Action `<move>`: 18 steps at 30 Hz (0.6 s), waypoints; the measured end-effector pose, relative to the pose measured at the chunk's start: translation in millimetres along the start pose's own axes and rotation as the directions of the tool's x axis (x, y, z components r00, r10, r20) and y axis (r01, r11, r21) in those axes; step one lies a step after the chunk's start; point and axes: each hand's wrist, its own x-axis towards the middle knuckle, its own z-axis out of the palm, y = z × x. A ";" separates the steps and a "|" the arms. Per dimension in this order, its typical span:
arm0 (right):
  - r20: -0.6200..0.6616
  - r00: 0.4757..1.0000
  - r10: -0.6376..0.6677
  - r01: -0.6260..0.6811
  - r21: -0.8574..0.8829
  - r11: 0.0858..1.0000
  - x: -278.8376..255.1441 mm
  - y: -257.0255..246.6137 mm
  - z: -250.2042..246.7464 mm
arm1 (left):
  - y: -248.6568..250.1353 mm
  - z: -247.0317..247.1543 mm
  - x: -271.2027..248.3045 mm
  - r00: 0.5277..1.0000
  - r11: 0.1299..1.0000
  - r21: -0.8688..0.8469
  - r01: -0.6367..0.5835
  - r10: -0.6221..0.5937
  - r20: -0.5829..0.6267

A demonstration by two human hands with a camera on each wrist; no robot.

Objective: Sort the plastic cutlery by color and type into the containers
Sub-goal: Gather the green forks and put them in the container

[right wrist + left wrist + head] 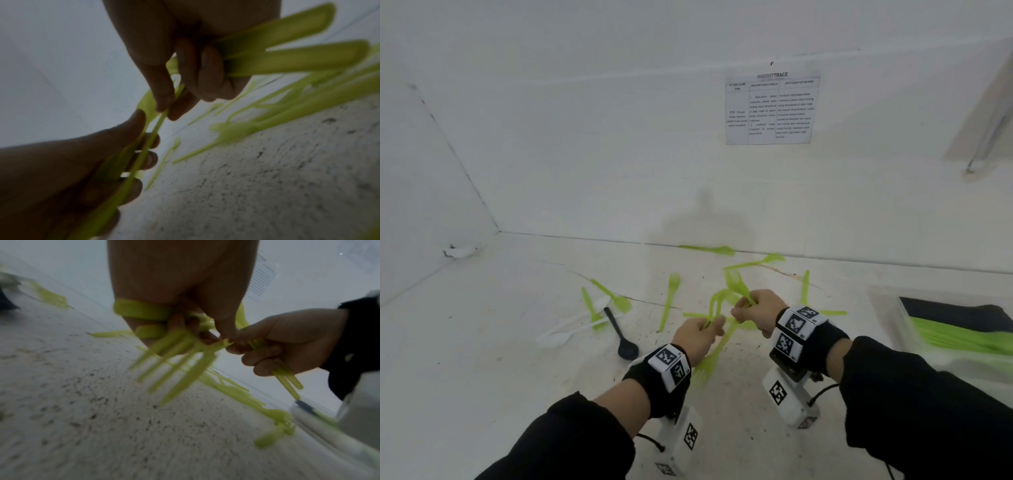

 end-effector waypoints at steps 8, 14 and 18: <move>-0.474 0.877 -0.079 0.126 0.068 0.990 -23.2 -22.6 -22.1 | -1.9 6.2 0.1 0.945 0.691 -0.719 0.074 -0.279 -0.170; -0.423 0.902 0.083 0.088 0.369 0.925 -22.6 -27.6 2.8 | 25.5 26.5 -7.1 0.971 0.386 -0.921 0.046 -0.235 -0.050; -0.236 0.969 0.077 0.005 0.332 0.943 -30.3 -18.8 22.2 | 30.7 30.2 -8.3 0.977 0.355 -0.934 -0.033 -0.184 -0.104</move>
